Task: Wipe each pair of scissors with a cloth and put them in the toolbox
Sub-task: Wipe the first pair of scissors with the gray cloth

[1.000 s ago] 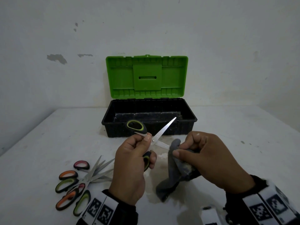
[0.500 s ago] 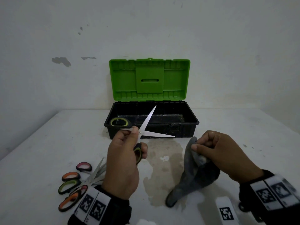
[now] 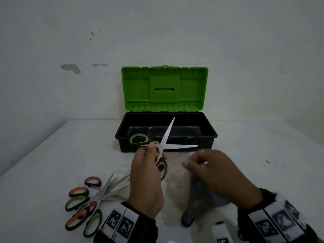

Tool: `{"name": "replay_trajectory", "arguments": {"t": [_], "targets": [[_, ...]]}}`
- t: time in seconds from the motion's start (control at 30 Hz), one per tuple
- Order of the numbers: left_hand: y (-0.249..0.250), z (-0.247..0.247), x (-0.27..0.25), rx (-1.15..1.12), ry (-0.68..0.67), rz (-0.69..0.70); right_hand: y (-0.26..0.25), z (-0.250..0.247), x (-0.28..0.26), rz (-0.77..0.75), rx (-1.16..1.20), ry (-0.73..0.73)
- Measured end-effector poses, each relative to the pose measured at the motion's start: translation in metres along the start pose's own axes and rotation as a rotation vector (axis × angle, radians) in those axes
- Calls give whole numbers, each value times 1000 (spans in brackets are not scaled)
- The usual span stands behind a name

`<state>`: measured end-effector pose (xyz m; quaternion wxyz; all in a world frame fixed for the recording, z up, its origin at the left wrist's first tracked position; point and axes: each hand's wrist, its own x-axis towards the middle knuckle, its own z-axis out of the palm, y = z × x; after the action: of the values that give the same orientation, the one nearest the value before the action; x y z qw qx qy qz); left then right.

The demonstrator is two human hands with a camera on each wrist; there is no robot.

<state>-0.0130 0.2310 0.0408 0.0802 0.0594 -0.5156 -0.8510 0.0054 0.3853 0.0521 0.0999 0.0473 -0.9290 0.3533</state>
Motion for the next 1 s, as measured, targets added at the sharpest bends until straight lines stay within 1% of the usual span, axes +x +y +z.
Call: {"name": "replay_trajectory", "arguments": {"t": [0.03,0.1,0.2,0.33,0.4,0.53,0.63,0.73,0.83,0.9,1.0], "targets": [[-2,0,0,22,11,16,-9,4,-5,25,73,-64],[-6,1,-1,52,5,45,-20,13,-12,96,280,-132],[-10,1,-3,83,-53,58,-28,24,-15,148,557,-140],[-9,-5,-6,125,-128,74,-30,28,-14,163,754,-135],[-4,-13,-4,134,-147,67,-27,25,-12,154,756,-154],[14,-30,5,110,-141,40,-22,10,-11,81,632,-161],[24,-41,10,271,-194,90,-18,0,-9,86,601,-119],[28,-45,10,421,-282,148,-14,-3,-7,98,639,-47],[26,-44,8,443,-325,146,-12,2,-7,132,710,-8],[21,-42,6,447,-342,121,-12,6,-7,146,762,-9],[14,-41,6,454,-323,97,-11,15,-8,177,815,-1]]}}
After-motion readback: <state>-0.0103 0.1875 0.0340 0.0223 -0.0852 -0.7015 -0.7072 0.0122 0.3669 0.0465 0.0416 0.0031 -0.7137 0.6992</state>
